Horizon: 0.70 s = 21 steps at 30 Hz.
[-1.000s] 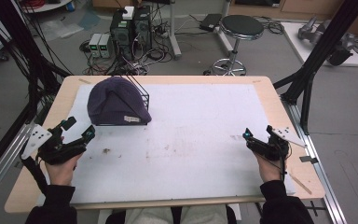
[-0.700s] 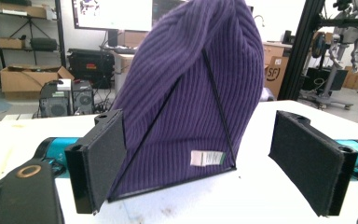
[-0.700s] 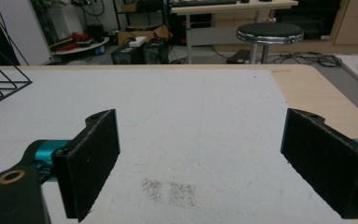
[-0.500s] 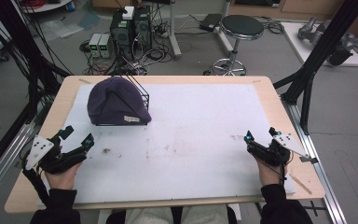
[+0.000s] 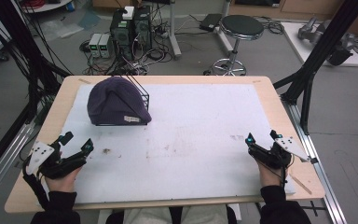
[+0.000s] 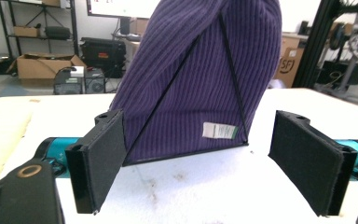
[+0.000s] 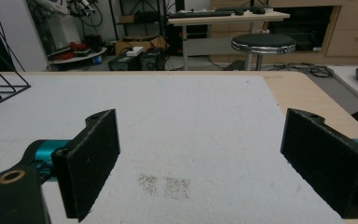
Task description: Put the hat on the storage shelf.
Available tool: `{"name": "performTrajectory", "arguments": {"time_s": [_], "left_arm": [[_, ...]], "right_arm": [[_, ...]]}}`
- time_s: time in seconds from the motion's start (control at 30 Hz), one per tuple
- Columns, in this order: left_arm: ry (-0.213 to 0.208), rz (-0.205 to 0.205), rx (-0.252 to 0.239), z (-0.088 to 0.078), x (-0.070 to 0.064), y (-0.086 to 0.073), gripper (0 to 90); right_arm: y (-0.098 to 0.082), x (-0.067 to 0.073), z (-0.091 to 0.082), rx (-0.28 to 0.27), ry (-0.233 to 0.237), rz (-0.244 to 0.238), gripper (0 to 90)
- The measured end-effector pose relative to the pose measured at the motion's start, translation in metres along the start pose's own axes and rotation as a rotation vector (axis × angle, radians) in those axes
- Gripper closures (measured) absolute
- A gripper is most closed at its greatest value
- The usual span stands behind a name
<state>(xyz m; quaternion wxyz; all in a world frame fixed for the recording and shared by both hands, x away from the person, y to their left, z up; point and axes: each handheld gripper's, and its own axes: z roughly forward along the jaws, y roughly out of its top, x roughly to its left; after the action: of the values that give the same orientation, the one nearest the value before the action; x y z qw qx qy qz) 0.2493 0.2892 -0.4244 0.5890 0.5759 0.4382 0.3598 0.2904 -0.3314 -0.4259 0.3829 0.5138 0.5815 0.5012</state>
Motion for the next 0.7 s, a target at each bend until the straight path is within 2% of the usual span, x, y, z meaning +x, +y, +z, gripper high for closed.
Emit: {"name": "performTrajectory", "arguments": {"time_s": [0.1, 0.37, 0.43, 0.7], "left_arm": [[-0.011, -0.007, 0.010, 0.000, -0.003, -0.003, 18.8], [-0.003, 0.037, 0.019, -0.005, -0.008, -0.003, 19.2], [0.006, 0.059, 0.023, -0.006, -0.009, -0.004, 19.2], [0.011, 0.075, 0.026, -0.009, -0.010, -0.004, 19.8]], "right_arm": [[-0.002, 0.001, 0.003, 0.016, 0.007, -0.006, 10.9], [-0.004, 0.005, 0.010, 0.042, 0.047, -0.017, 10.9], [-0.004, 0.005, 0.012, 0.045, 0.050, -0.019, 10.9], [-0.004, 0.008, 0.015, 0.053, 0.061, -0.019, 10.9]]}}
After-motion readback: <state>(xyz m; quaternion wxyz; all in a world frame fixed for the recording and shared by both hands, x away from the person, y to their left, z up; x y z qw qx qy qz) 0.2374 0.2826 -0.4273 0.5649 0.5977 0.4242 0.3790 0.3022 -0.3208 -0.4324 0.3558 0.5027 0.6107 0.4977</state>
